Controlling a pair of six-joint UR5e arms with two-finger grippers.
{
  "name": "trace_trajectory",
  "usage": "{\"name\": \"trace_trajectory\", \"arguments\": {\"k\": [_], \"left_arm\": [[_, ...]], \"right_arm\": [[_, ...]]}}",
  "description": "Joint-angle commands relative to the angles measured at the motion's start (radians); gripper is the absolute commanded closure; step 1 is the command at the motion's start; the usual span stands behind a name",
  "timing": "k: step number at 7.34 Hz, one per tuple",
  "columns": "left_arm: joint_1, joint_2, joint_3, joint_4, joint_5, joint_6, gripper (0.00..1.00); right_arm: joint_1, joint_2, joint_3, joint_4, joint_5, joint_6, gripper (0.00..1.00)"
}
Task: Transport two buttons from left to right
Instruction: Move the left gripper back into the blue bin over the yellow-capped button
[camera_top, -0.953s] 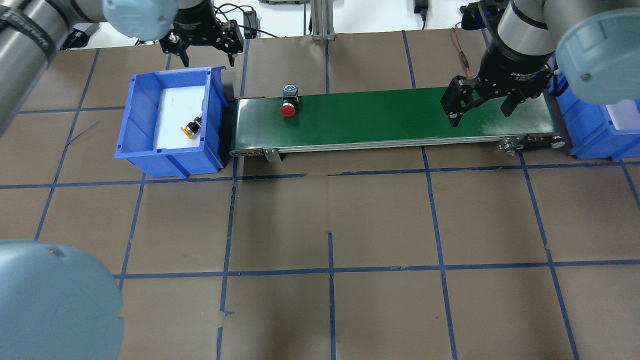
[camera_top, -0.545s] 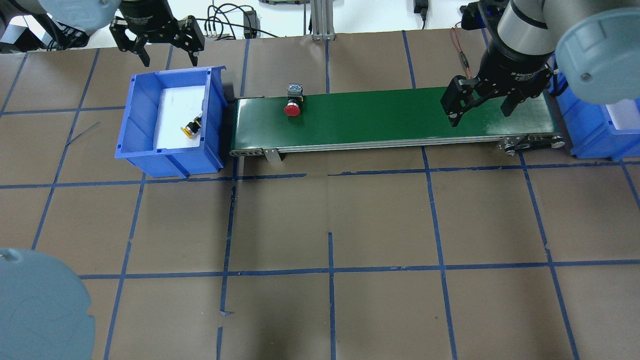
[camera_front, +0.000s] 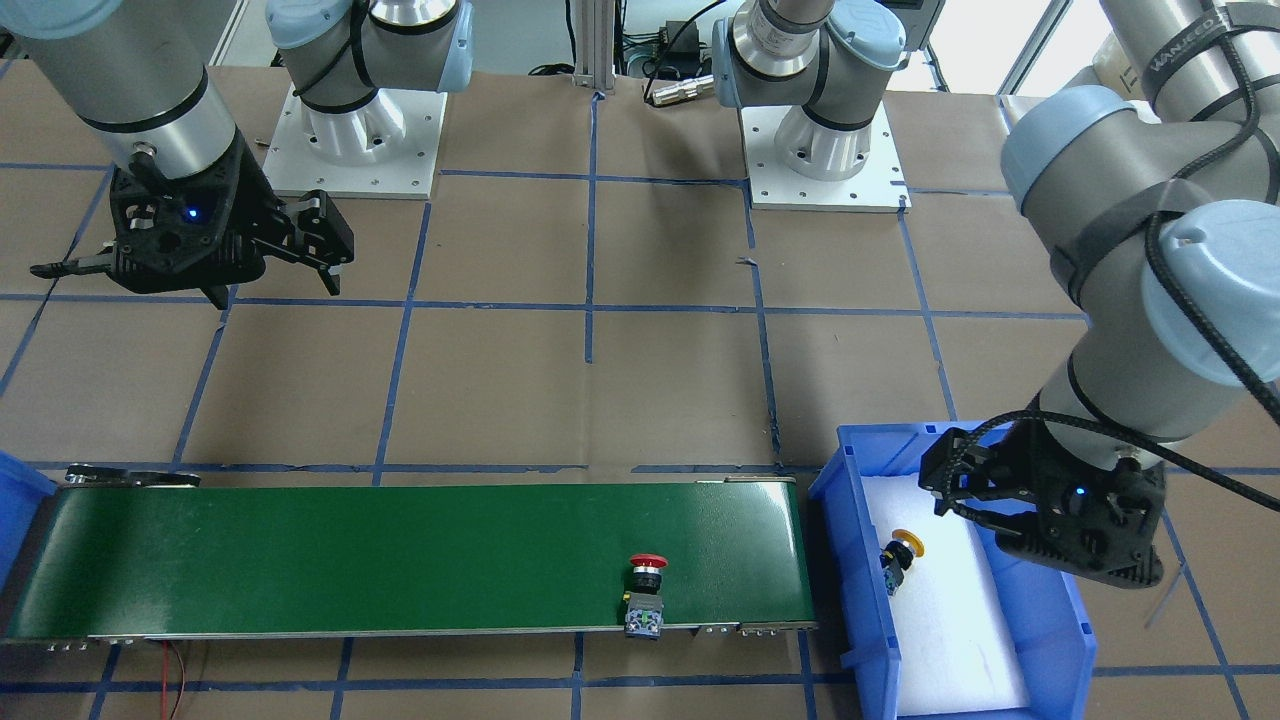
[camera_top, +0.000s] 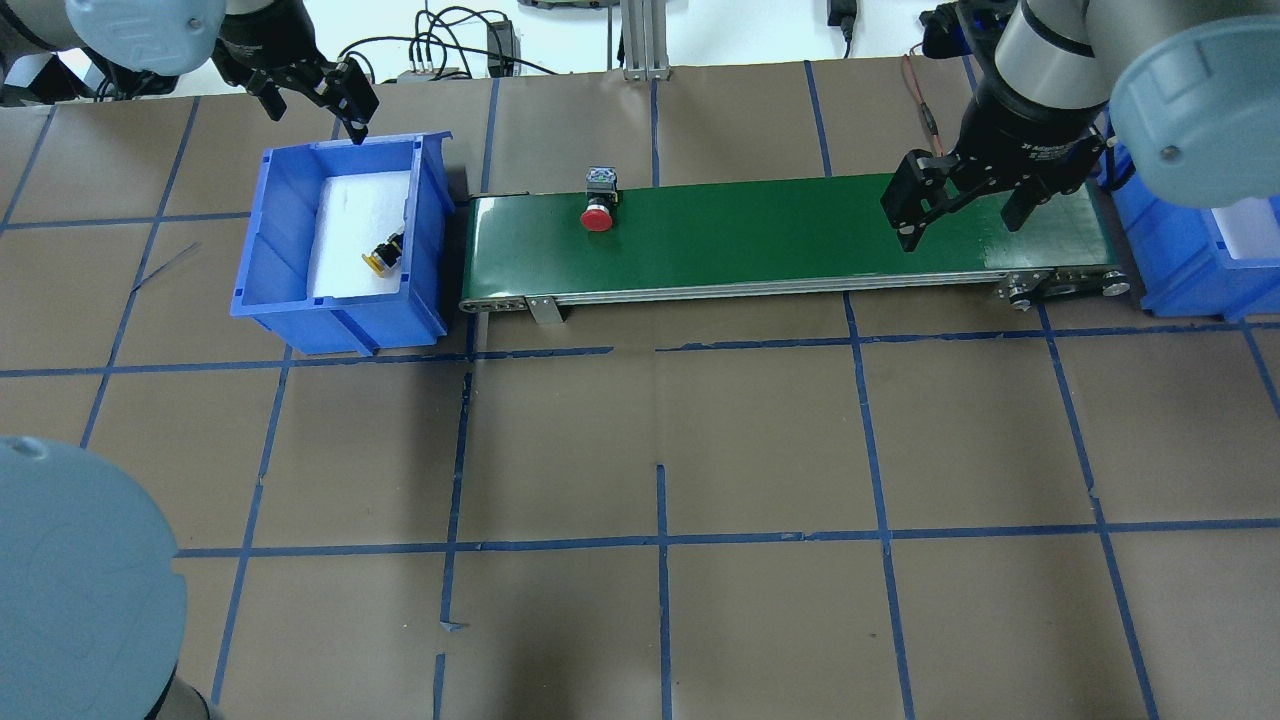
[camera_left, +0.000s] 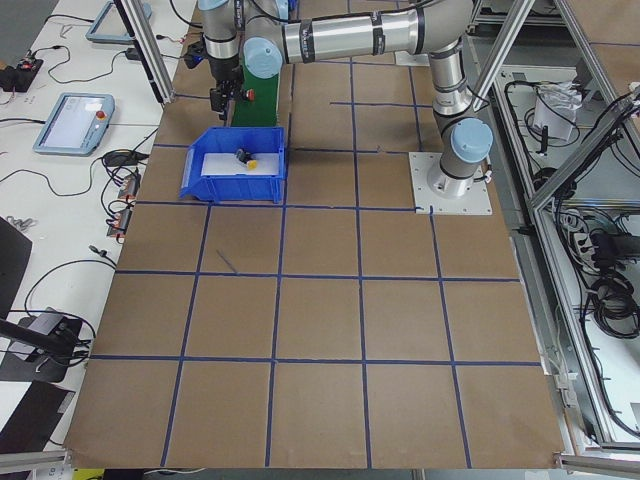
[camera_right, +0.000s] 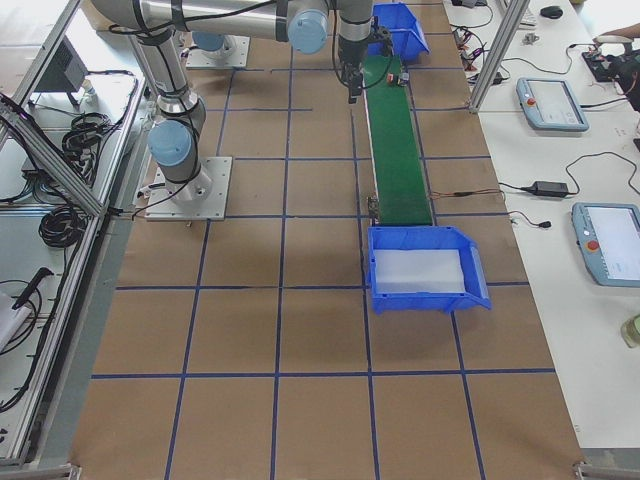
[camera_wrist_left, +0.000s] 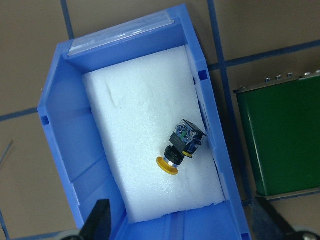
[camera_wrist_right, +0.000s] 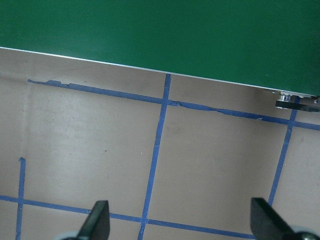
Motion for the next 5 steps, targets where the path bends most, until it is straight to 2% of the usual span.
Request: {"name": "trace_trajectory", "arguments": {"k": [1, 2, 4, 5], "left_arm": [[0.076, -0.013, -0.010, 0.015, -0.001, 0.259, 0.00], [0.091, -0.015, -0.044, 0.024, 0.001, 0.371, 0.00], [0.082, -0.023, -0.146, 0.188, -0.009, 0.404, 0.00], [0.082, -0.029, -0.180, 0.231, -0.051, 0.406, 0.00]], "right_arm": [[0.000, 0.005, 0.000, -0.007, 0.001, 0.000, 0.00], [0.000, 0.001, 0.000, -0.007, 0.001, 0.000, 0.00], [0.000, 0.002, 0.000, -0.007, 0.001, 0.000, 0.00], [0.000, 0.007, 0.000, -0.007, 0.001, 0.000, 0.00]]}}
